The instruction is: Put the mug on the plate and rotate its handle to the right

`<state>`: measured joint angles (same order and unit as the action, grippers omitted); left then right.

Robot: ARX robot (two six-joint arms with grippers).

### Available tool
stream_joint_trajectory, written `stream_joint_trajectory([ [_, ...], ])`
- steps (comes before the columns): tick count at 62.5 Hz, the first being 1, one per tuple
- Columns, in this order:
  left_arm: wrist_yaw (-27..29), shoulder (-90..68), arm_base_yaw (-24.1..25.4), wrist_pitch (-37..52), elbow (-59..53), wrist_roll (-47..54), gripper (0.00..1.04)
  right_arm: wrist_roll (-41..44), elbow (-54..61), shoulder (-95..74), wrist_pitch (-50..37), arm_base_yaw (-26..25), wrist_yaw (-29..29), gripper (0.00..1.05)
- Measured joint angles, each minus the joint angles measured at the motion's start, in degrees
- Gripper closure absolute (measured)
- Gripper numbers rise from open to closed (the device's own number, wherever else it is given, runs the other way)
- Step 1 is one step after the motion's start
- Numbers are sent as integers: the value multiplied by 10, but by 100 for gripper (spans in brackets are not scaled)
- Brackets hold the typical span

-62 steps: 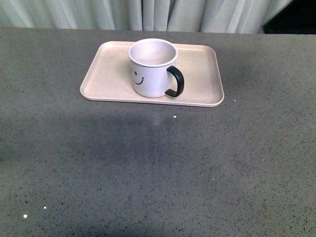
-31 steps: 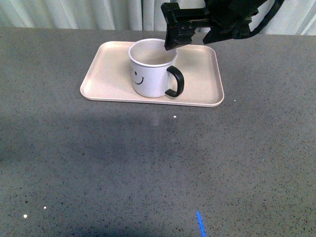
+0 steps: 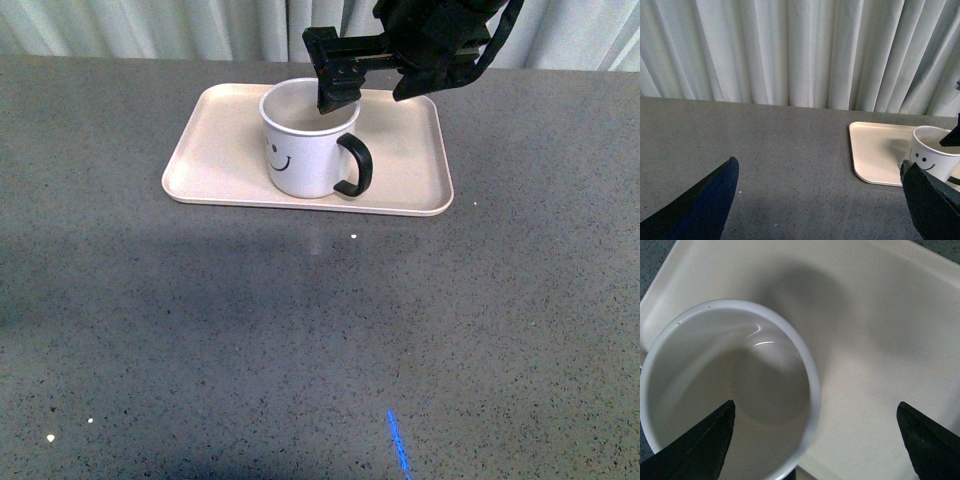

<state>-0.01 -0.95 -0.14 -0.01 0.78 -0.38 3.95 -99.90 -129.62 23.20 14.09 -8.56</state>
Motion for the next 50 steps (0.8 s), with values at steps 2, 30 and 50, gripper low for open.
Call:
stream_joint_trajectory([
  [2,0,0,0,0,0,0,9,-2,-9,-6,4,2,0,21],
  [30,0,0,0,0,0,0,9,-18,-80,-50,50,18,19,91],
  [50,0,0,0,0,0,0,9,52,-136,-55,94,4,7,103],
])
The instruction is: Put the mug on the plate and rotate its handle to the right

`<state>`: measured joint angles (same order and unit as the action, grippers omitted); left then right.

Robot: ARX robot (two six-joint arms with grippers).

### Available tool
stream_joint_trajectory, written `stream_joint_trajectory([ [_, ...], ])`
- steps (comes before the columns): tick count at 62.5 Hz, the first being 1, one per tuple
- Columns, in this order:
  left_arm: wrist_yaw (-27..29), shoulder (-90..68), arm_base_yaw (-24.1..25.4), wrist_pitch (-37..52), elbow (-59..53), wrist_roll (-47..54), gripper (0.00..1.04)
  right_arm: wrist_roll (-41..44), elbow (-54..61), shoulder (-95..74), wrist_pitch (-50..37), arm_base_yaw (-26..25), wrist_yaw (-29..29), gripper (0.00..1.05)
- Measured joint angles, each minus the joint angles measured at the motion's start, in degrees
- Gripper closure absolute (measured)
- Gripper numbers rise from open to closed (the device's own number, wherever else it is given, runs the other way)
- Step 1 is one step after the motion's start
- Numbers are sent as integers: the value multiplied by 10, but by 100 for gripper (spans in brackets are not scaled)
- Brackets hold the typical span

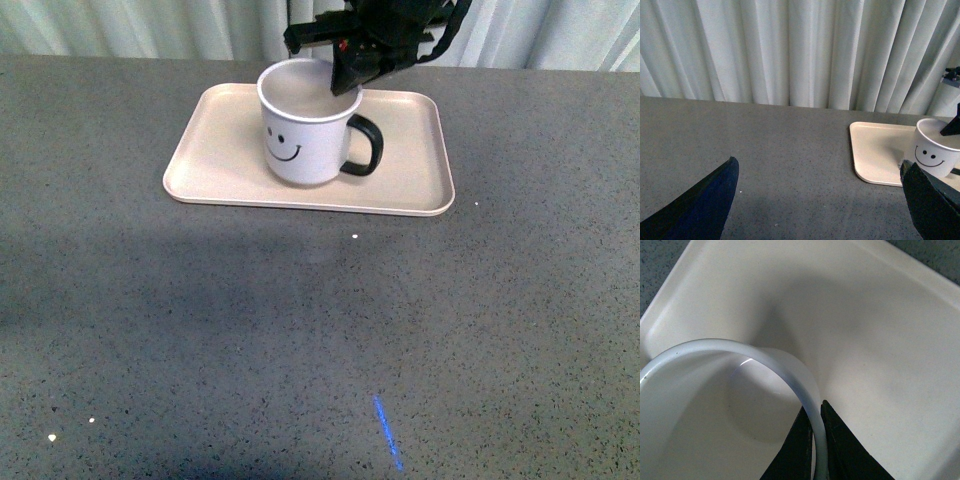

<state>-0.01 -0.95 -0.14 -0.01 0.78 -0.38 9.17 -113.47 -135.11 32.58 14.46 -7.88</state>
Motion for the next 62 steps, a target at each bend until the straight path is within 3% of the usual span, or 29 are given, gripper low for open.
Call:
stream_joint_trajectory([
  [30,0,0,0,0,0,0,9,280,-110,-61,113,-32,-117,103],
  [62,0,0,0,0,0,0,9,370,-163,-93,156,-31,-93,103],
])
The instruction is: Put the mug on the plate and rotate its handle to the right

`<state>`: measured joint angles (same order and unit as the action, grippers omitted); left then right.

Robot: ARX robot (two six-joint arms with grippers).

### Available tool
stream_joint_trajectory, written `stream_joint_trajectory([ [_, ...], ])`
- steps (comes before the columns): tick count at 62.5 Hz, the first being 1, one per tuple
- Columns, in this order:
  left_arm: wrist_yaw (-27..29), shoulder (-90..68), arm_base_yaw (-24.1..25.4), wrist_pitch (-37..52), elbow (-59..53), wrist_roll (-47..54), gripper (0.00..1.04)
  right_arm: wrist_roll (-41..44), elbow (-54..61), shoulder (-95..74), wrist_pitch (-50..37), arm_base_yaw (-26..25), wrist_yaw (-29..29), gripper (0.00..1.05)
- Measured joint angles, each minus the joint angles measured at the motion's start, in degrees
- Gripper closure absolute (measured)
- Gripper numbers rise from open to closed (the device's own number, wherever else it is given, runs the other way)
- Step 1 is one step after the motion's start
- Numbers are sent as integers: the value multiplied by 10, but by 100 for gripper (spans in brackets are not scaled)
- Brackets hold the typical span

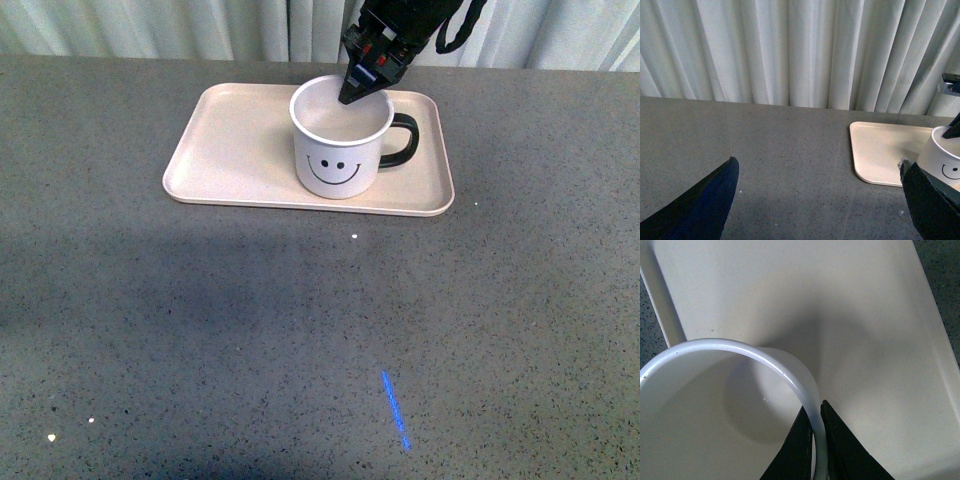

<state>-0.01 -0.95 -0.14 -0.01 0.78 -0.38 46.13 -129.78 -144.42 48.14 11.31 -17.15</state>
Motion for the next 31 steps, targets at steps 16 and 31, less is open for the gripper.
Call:
stream_joint_trajectory([
  [16,0,0,0,0,0,0,9,18,-14,-16,6,-4,15,75],
  [31,0,0,0,0,0,0,9,43,-16,-16,-7,-8,19,38],
])
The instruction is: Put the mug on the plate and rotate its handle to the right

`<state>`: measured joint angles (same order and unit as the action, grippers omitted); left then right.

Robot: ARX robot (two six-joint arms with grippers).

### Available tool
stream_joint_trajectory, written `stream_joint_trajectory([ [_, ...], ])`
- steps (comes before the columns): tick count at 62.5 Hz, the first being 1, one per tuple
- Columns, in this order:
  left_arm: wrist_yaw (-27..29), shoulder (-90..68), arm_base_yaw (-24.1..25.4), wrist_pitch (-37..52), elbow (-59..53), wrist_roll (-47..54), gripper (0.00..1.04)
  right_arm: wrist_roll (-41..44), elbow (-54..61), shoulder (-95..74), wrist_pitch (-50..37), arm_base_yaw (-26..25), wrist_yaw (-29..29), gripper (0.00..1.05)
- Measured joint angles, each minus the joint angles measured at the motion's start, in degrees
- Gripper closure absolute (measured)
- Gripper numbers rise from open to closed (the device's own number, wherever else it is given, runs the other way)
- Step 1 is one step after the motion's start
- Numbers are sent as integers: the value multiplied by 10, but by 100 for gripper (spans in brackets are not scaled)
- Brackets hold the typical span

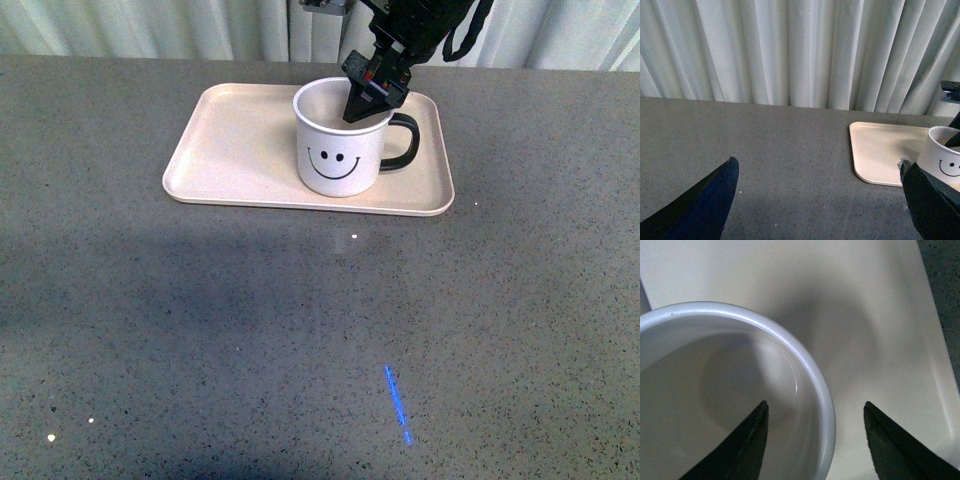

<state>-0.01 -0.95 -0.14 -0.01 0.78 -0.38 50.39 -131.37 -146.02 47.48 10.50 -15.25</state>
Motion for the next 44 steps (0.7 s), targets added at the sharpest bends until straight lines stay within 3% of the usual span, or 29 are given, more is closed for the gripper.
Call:
stream_joint_trajectory([
  [13,0,0,0,0,0,0,9,-2,118,99,-164,-3,-64,8],
  [21,0,0,0,0,0,0,9,-20,270,239,-305,-8,-127,9],
  [27,0,0,0,0,0,0,9,-28,329,309,-334,-9,-142,9],
  [29,0,0,0,0,0,0,9,-65,357,328,-383,-6,-93,12],
  [31,0,0,0,0,0,0,9,-139,433,352,-534,0,47,21],
  [35,0,0,0,0,0,0,9,-263,537,375,-697,0,166,31],
  [38,0,0,0,0,0,0,9,-339,624,394,-800,-5,225,40],
  [44,0,0,0,0,0,0,9,-431,752,442,-917,-18,234,55],
])
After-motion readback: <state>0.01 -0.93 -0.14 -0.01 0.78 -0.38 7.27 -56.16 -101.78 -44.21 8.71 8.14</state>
